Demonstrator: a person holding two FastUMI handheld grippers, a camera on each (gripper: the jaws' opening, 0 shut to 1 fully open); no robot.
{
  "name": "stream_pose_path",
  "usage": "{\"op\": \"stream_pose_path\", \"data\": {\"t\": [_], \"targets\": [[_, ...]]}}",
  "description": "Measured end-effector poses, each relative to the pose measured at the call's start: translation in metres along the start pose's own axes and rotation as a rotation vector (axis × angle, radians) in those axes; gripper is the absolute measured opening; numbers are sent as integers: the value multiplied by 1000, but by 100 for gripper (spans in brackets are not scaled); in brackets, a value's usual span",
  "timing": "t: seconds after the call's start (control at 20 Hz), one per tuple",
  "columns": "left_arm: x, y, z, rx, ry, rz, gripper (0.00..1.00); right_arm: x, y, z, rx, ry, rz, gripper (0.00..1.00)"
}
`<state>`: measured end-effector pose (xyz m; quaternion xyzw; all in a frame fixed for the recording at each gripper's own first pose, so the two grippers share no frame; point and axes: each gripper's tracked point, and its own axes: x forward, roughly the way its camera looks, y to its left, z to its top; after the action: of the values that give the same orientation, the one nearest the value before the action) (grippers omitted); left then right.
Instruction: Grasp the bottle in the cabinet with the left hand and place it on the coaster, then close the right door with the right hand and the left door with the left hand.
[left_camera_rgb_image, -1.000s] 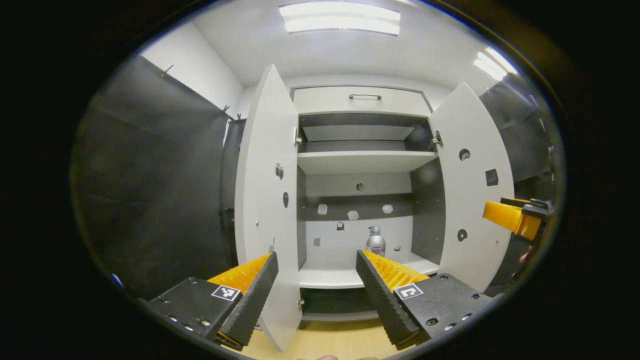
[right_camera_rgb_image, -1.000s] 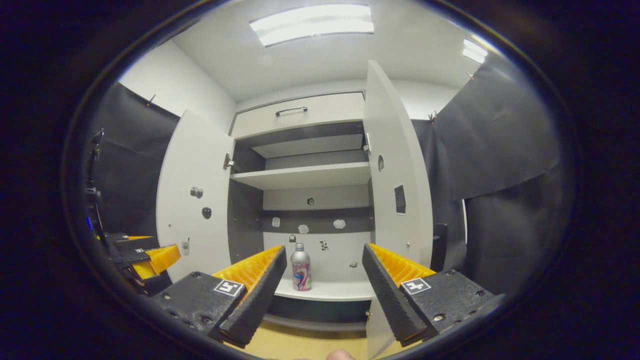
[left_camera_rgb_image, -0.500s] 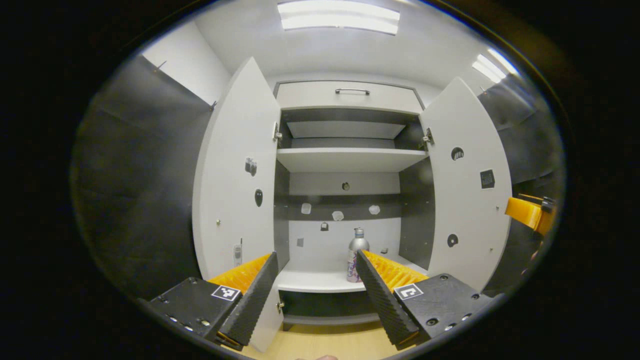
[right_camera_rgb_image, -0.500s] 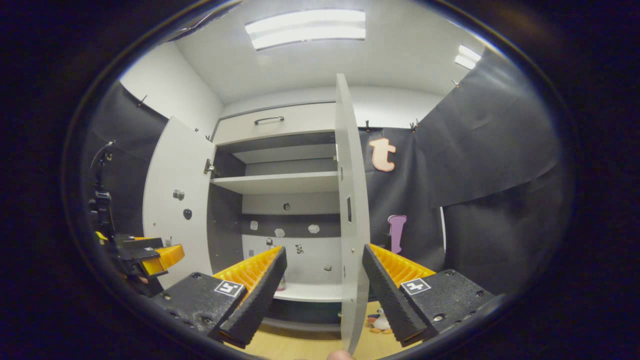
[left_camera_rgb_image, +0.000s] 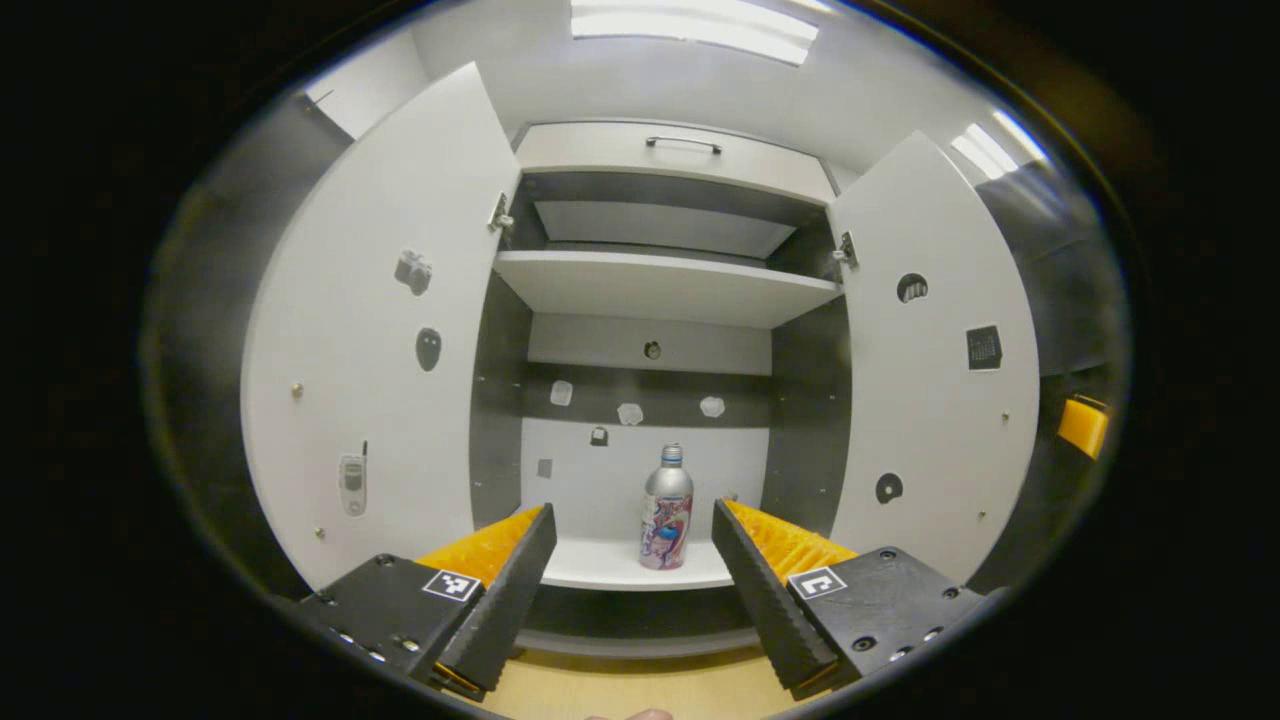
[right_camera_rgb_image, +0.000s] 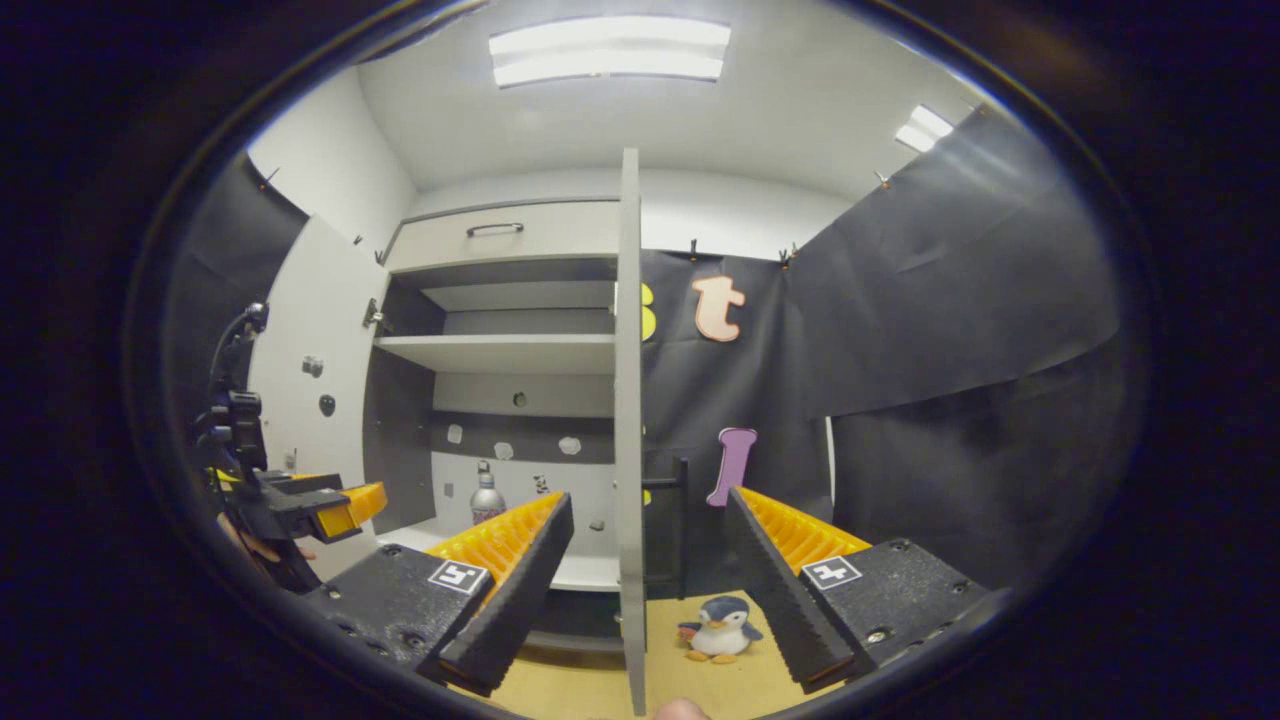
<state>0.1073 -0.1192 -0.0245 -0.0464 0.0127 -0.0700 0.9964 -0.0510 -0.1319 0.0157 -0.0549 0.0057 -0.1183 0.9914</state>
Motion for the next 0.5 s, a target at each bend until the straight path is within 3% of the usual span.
{"op": "stream_pose_path", "data": {"t": [0.05,0.25,0.35,0.5], "targets": [[8,-4,-2,12,-1,-7,96,-2,-6,0,-9,-3,-19,99],[41,-19,-17,42,18,-31,100,-9,-24,-5,-34,7,-77,99],[58,-22,-27,44,35,-37,96,-12,-34,-7,-38,15,-105,99],[82,-24,-40,36,58,-38,100,-17,-44,-7,-37,18,-129,99]]}}
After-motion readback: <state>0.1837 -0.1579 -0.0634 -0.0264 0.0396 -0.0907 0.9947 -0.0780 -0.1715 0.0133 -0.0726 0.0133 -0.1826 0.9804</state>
